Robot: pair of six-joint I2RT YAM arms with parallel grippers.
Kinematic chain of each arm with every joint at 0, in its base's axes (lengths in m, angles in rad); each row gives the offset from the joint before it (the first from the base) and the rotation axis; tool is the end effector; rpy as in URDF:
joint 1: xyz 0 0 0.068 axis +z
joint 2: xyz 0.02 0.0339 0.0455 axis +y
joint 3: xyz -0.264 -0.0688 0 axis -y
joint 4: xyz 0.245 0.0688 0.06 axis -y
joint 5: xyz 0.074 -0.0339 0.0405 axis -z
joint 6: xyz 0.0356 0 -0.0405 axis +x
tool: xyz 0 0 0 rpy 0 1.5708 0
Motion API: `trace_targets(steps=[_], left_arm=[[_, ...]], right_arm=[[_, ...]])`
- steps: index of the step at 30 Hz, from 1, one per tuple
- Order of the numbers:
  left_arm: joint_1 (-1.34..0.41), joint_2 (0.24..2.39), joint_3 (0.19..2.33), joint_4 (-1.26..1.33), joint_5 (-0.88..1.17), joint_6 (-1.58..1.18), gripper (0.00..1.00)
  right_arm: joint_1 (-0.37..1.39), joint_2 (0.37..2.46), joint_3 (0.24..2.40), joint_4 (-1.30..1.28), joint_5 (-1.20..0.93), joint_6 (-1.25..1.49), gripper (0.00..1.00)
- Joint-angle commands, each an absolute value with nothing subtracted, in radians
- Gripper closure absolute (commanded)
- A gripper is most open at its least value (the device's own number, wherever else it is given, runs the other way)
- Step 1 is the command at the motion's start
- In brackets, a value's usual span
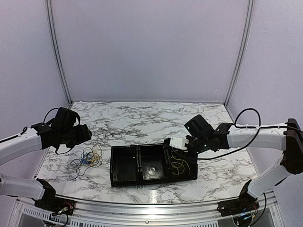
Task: Untangle the cables
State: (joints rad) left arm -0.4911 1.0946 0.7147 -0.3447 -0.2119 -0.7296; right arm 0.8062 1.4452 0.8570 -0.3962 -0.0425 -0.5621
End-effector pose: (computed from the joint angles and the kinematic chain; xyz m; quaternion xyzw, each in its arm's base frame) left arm 0.2066 -0.1020 0.2409 -0.1510 0.8951 -0.1550 0.3898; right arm 0.1960 0.2065 0.1981 -0.6097 0.7378 0.0554 0.2843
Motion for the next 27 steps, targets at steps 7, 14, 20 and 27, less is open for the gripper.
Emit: trace_targets(steps=[7,14,20,27], left_arm=[[-0.489,1.123,0.78,-0.369,-0.161,-0.672,0.27],[-0.482,1.196,0.83,-0.423,-0.155,-0.652,0.27],[-0.434,1.299,0.885,-0.5,-0.148,-0.667,0.3],[-0.369,1.469,0.987,-0.572,-0.004,-0.626,0.44]], right_arm=[[0.791,1.384,1.108,-0.794,-0.064,-0.679,0.45],[0.79,1.371,1.301,-0.889,-0.17,-0.674,0.43],[0.79,1.333,1.289,-0.759,-0.25,-0.555,0.48],[0.79,1.323,1.246,-0.624,-0.3,-0.524,0.5]])
